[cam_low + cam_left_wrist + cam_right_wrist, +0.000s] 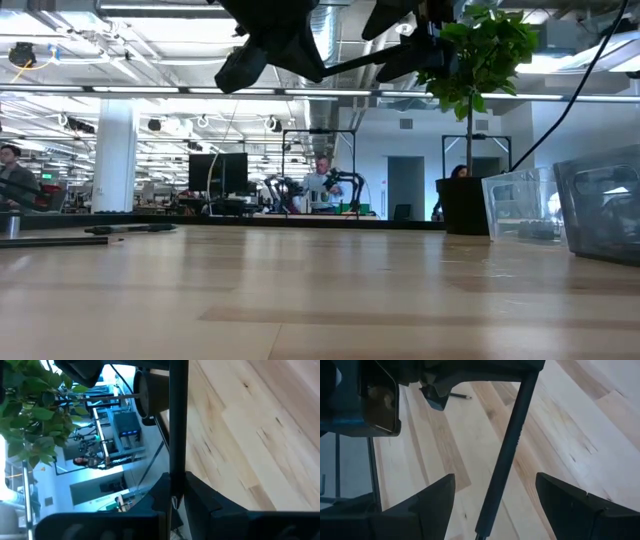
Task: Sort pens & pencils
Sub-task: Put the bottom black pen into the white transparent bin
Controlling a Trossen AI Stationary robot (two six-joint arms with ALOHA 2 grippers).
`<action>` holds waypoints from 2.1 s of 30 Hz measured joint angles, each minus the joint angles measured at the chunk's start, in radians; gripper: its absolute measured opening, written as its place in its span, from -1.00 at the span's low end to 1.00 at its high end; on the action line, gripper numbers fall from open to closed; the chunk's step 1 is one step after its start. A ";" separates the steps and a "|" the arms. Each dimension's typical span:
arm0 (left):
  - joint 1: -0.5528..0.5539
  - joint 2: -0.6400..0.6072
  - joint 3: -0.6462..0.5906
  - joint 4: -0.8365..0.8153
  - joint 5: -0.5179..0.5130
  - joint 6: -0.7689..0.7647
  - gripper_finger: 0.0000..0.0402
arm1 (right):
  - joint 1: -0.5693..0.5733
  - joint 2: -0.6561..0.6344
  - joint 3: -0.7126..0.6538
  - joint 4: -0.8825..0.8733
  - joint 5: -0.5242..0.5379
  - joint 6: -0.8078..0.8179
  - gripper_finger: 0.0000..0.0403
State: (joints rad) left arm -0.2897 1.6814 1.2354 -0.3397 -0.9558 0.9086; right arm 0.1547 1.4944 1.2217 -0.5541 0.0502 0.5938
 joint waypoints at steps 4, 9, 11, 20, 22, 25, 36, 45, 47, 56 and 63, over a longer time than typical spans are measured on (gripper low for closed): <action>0.003 0.000 0.000 -0.001 0.001 -0.005 -0.90 | 0.000 0.000 0.000 0.000 0.000 0.000 0.49; 0.005 0.000 0.000 -0.002 0.001 -0.004 -0.90 | 0.000 0.000 0.000 0.000 0.000 0.000 0.34; 0.005 0.000 0.000 -0.004 0.001 -0.004 -0.90 | 0.000 0.000 0.000 0.000 0.000 0.000 0.23; 0.005 0.000 0.000 -0.005 0.002 -0.004 -0.90 | 0.000 0.000 0.000 0.000 0.000 0.000 -0.44; 0.005 0.000 0.000 -0.007 0.001 -0.004 -0.90 | 0.000 0.000 0.000 -0.007 0.001 0.001 -0.56; 0.003 -0.001 0.000 -0.010 -0.006 -0.004 -0.90 | -0.001 0.000 -0.002 -0.021 0.004 0.007 -0.65; 0.003 -0.001 0.000 -0.002 -0.018 -0.003 -0.88 | -0.001 0.000 0.000 -0.033 0.003 0.001 -0.63; 0.003 -0.001 0.000 0.024 -0.025 -0.002 -0.77 | -0.001 0.000 0.000 -0.047 0.003 0.002 -0.73; 0.003 -0.001 0.000 0.029 -0.025 0.003 -0.77 | -0.001 0.000 0.000 -0.048 0.003 0.002 -0.72; 0.004 -0.001 0.000 0.034 -0.013 0.024 -0.77 | 0.000 0.000 0.000 -0.061 0.003 0.001 -0.73; 0.005 -0.001 0.000 0.035 0.008 0.023 -0.76 | 0.000 0.000 0.000 -0.075 0.000 0.000 -0.73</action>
State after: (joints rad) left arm -0.2852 1.6806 1.2354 -0.3050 -0.9478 0.9314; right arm 0.1547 1.4944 1.2214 -0.6289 0.0498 0.5938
